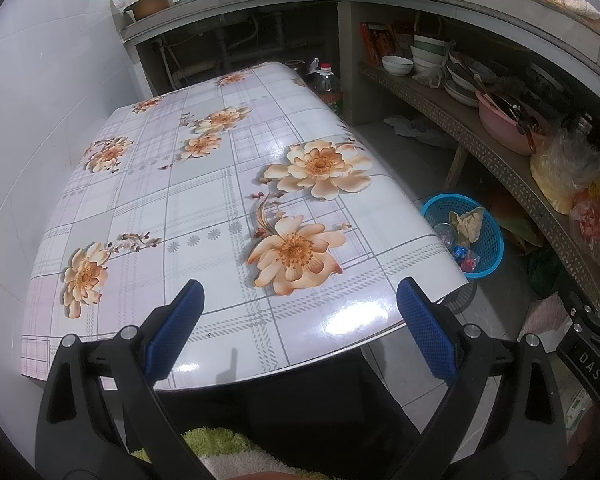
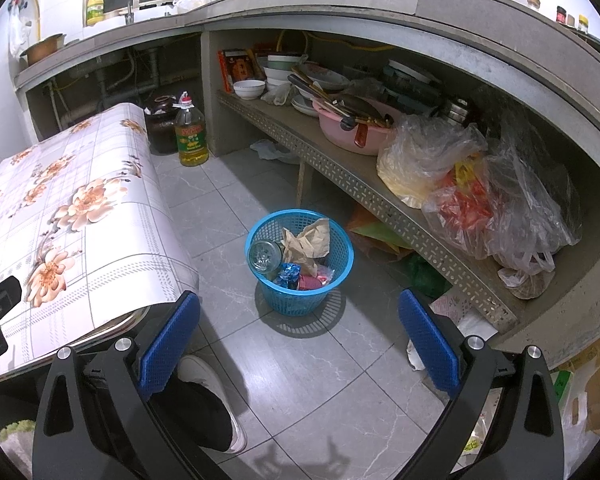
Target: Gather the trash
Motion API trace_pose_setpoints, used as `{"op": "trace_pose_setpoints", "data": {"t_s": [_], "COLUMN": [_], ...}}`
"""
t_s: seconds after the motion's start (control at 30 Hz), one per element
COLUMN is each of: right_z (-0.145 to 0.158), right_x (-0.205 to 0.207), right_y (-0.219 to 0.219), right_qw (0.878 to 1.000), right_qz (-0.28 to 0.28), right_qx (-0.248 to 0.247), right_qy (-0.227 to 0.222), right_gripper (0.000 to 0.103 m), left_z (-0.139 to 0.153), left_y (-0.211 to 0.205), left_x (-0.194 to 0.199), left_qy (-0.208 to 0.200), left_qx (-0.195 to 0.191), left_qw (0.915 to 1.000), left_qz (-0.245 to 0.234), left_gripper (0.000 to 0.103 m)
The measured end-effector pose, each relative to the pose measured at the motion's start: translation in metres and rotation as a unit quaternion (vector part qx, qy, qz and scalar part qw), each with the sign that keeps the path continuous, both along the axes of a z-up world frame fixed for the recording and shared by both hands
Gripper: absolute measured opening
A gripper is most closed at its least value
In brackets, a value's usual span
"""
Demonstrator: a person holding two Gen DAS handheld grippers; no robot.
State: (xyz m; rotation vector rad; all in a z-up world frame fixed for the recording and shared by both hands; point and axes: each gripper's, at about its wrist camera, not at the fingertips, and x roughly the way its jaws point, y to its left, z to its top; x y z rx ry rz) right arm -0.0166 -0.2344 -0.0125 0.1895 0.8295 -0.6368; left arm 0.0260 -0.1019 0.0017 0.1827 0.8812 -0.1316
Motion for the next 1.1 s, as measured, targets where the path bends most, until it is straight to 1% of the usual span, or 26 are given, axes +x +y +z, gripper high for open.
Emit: {"op": "trace_pose_setpoints", "data": {"t_s": [1.1], "right_z": [0.0011], "right_x": [0.0014], "right_y": [0.0012], "right_qw": [1.000], "right_qz": [0.000], "right_qx": [0.000], "right_qy": [0.000], "right_gripper": [0.097], "left_z": [0.0003], "left_y": [0.0007], "left_x": [-0.0001], "left_qy": [-0.001], "left_qx": [-0.001], "left_qw": [1.0000], "left_qz": [0.001], "left_gripper": [0.093]}}
